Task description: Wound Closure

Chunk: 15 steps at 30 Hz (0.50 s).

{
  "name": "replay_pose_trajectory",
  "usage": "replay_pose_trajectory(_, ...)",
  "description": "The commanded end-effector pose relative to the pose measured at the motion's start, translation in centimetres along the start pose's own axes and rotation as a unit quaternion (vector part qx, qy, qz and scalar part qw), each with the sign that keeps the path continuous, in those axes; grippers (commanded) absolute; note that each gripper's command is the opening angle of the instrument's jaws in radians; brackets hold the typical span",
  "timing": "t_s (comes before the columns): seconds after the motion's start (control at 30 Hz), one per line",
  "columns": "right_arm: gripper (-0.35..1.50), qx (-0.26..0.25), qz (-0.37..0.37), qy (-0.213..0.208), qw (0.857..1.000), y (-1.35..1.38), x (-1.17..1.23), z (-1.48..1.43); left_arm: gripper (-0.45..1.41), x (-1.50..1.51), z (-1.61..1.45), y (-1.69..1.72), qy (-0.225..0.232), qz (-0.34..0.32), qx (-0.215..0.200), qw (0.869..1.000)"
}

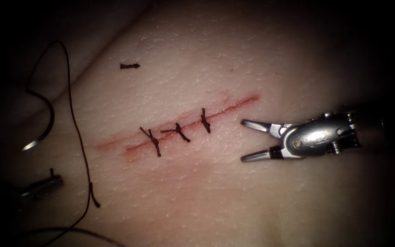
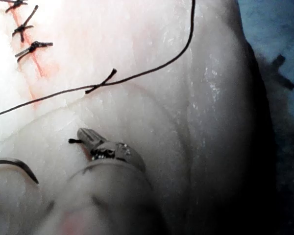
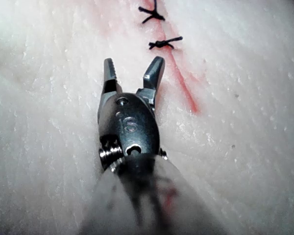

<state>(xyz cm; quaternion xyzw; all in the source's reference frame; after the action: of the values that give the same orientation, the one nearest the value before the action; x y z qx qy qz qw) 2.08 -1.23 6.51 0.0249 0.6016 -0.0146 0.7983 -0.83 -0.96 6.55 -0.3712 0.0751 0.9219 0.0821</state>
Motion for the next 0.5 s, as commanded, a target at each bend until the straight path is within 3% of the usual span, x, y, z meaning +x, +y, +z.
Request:
replay_pose_trajectory(0.03,1.48,0.002,0.003,0.001,1.000,-0.08,-0.03,0.08,-0.06,-0.04,0.05,0.09,0.002,-0.026,-0.012,1.000)
replay_pose_trajectory(0.2,1.48,0.002,0.007,0.001,1.000,-0.12,-0.04,0.08,0.10,-0.29,-0.08,0.00,-0.001,-0.114,-0.044,0.993)
replay_pose_trajectory(0.4,1.48,0.002,0.006,0.001,1.000,-0.13,-0.04,0.08,0.73,-0.55,-0.26,-0.01,-0.037,-0.211,-0.084,0.973)
replay_pose_trajectory(0.5,1.48,0.002,0.007,0.000,1.000,-0.12,-0.04,0.08,0.79,-0.58,-0.36,0.03,-0.029,-0.229,-0.103,0.967)
